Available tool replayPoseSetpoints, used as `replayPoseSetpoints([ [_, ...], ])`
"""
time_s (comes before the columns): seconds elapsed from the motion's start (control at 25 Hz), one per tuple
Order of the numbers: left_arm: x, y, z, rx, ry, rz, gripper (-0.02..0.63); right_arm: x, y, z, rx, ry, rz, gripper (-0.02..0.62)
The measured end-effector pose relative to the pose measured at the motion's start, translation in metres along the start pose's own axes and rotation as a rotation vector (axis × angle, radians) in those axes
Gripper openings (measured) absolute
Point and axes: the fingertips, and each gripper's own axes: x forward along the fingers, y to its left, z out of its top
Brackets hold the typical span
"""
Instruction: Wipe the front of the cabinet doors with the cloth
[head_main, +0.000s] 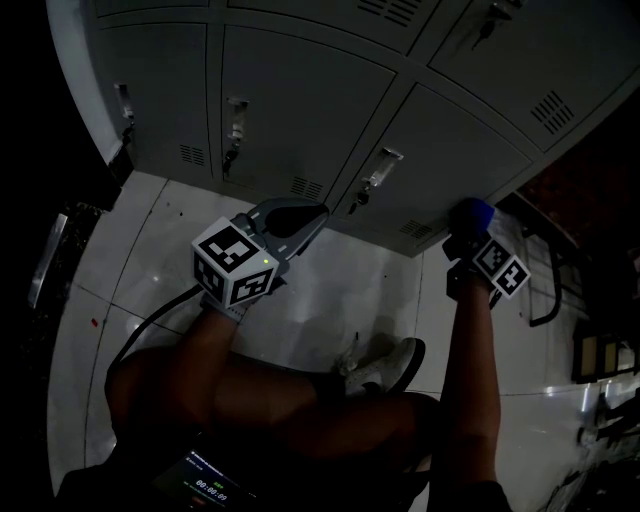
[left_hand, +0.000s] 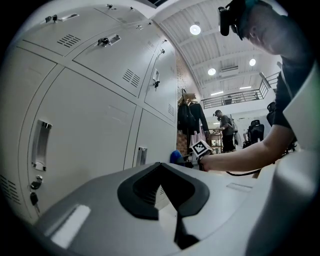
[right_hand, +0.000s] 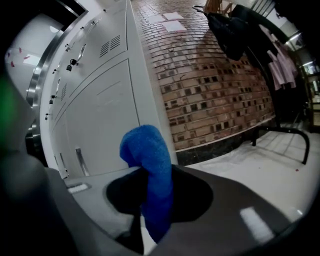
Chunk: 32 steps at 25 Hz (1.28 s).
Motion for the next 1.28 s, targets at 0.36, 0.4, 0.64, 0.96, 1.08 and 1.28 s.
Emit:
replayPoseSetpoints([
  [0.36, 0.0, -0.002, 0.002, 0.005, -0.003, -0.003, 0.003, -0.01, 0.041, -0.012, 0.002, -0.085, 0.108, 0.101],
  [0.4, 0.0, -0.002, 0.002, 0.005, -0.004, -0.002, 0.003, -0.01, 0.059, -0.015, -0.013, -0.094, 0.146, 0.101],
  [0.64, -0.002, -0.002, 0.003, 0.002, -0.004, 0.002, 0.003, 0.004, 0.157, -0.054, -0.138, -0.081, 0.302, 0.101],
  [0.96, -0.004, 0.0, 0.01, -0.001, -0.026, 0.004, 0.003, 0.038, 0.195, -0.096, -0.197, -0.058, 0.334, 0.101],
  [1.08, -0.004, 0.002, 0.011, -0.004, -0.031, 0.006, 0.003, 0.05, 0.195, -0.099, -0.171, -0.056, 0.332, 0.101],
  [1.28, -0.003, 0.003, 0.01, -0.009, -0.034, 0.002, 0.003, 0.064, 0.187, -0.101, -0.144, -0.041, 0.303, 0.101],
])
